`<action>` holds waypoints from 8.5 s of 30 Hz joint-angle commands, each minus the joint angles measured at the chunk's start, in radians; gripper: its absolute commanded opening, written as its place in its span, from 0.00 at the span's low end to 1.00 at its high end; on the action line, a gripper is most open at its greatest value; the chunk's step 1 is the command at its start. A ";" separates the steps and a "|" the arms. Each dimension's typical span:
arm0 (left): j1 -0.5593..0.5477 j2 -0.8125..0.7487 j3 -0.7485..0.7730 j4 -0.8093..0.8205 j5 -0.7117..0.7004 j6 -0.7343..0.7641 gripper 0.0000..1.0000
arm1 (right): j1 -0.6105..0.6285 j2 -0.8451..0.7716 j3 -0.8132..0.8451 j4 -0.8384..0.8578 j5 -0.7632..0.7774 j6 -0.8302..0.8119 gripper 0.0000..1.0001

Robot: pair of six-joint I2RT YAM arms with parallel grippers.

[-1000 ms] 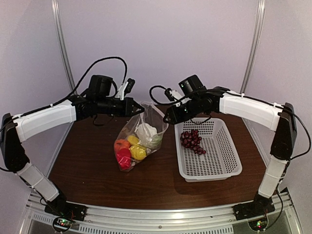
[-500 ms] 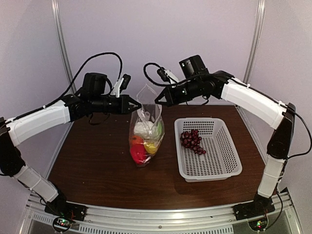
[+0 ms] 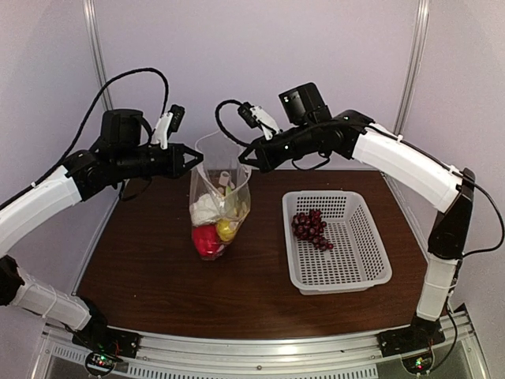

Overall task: Place the food in the zip-top bag and seal the zipper
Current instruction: Adjust the zipper food storage bag at the center of the board, then pick up the fake fruit from the bin, then place the fake fruit in the zipper food storage bag, then pass from the left arm to the right

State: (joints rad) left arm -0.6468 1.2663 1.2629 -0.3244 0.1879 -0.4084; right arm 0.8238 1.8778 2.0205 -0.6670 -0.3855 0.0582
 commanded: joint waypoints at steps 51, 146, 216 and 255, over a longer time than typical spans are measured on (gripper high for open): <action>0.015 0.087 -0.050 0.020 0.170 0.189 0.00 | -0.348 -0.171 -0.738 0.119 0.166 -0.593 0.87; 0.052 0.093 -0.069 0.050 0.217 0.283 0.00 | -0.038 -0.010 0.090 -0.070 -0.446 -0.361 0.00; 0.062 0.032 -0.091 0.084 0.278 0.254 0.00 | 0.117 0.119 0.034 -0.040 0.562 -0.387 0.39; -0.488 -0.457 -0.737 0.395 -0.239 0.317 0.46 | 0.032 -0.089 -0.176 0.017 0.194 -0.109 0.00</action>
State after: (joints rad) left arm -1.0653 0.7563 0.5327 0.0059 0.0635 -0.1253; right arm 0.8665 1.8454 1.8717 -0.6930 -0.1562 -0.0765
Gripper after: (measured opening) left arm 0.449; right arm 0.003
